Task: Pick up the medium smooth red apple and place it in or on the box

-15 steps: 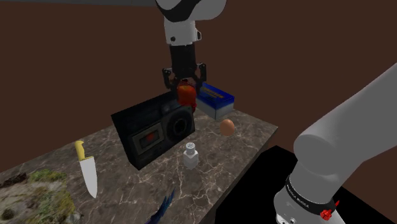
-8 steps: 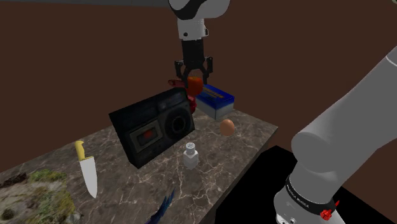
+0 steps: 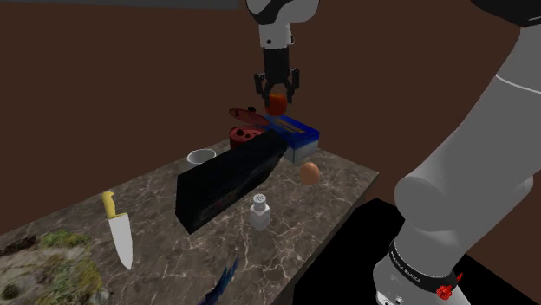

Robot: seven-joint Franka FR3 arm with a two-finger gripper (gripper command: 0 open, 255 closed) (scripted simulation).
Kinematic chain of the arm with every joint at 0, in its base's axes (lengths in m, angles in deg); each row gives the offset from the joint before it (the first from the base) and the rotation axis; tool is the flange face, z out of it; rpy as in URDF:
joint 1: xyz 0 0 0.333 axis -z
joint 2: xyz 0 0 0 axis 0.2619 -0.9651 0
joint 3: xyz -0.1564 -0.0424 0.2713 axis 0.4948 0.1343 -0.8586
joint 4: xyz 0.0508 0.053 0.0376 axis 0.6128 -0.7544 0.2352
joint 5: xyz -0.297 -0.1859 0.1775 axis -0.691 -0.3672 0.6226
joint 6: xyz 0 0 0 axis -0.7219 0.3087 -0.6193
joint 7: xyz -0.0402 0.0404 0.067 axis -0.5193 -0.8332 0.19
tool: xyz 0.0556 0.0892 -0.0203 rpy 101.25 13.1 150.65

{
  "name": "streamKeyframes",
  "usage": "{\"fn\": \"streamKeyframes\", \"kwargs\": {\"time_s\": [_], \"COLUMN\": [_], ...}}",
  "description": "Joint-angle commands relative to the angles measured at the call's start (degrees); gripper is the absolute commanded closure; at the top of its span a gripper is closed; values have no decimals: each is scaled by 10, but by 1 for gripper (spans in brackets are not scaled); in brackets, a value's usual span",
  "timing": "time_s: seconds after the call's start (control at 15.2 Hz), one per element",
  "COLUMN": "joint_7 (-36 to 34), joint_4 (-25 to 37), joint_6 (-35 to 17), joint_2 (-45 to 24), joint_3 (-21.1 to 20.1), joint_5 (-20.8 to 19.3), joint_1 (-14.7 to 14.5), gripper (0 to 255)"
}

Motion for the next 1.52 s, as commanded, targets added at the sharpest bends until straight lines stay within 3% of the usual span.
{"fn": "streamKeyframes", "kwargs": {"time_s": [0.0,0.46,1.45], "joint_7": [17,72,66], "joint_4": [33,167,66], "joint_6": [5,34,-78], "joint_2": [-29,-137,-149], "joint_3": [10,41,42], "joint_5": [-13,-49,-54], "joint_1": [11,40,41], "gripper": [255,255,255]}}
